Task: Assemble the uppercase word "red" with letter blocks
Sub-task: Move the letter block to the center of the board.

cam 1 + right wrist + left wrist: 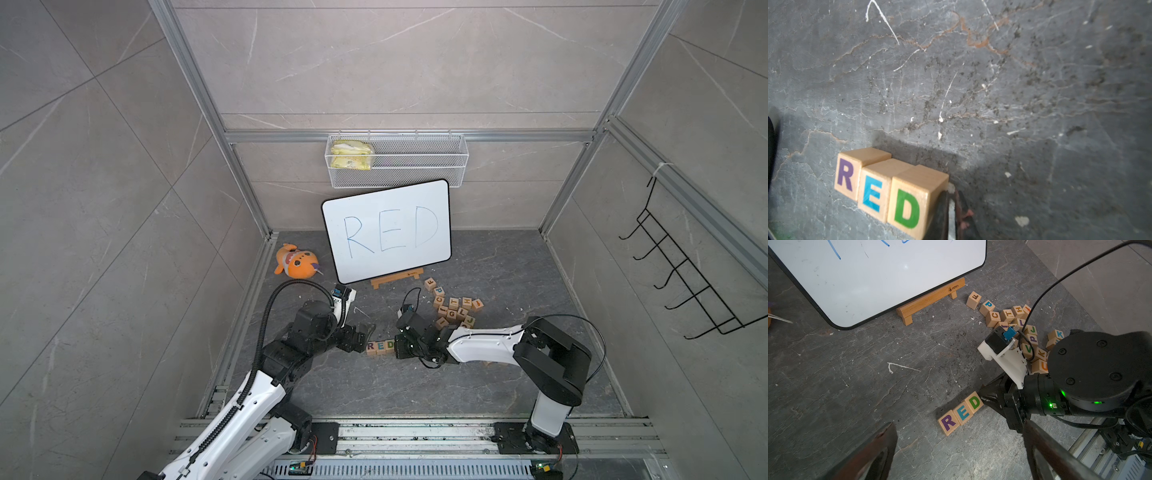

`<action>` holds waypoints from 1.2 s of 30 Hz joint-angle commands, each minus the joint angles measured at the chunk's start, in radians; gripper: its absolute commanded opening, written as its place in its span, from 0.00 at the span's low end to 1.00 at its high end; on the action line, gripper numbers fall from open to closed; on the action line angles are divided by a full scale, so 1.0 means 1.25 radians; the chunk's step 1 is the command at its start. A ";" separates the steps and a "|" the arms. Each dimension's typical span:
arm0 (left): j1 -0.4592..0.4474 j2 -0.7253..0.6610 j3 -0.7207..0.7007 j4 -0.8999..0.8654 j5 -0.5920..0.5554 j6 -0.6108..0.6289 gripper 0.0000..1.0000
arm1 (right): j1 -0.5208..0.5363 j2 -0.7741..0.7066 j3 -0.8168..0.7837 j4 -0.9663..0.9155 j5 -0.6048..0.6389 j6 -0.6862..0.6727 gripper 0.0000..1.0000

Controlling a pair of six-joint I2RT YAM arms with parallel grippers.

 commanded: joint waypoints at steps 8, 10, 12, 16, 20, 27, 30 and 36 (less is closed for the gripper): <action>0.004 0.000 0.020 0.001 0.009 0.012 0.97 | 0.013 -0.019 0.004 -0.004 0.002 0.006 0.12; 0.004 0.002 0.020 0.001 0.008 0.011 0.97 | 0.014 -0.020 0.004 -0.005 0.002 0.006 0.12; 0.003 0.001 0.020 0.001 0.008 0.012 0.97 | 0.015 -0.021 0.003 -0.005 0.000 0.007 0.12; 0.004 0.002 0.020 0.001 0.008 0.012 0.97 | 0.019 -0.018 0.002 0.005 -0.009 0.014 0.12; 0.004 0.001 0.020 0.001 0.007 0.011 0.97 | 0.024 -0.014 0.001 0.008 -0.010 0.020 0.13; 0.003 0.002 0.020 0.001 0.008 0.012 0.97 | 0.032 -0.016 0.004 0.015 -0.013 0.026 0.13; 0.004 0.001 0.020 0.001 0.008 0.011 0.97 | 0.036 -0.016 0.007 0.014 -0.014 0.026 0.13; 0.004 0.000 0.020 0.001 0.007 0.011 0.97 | 0.037 -0.032 0.007 -0.002 0.001 0.018 0.13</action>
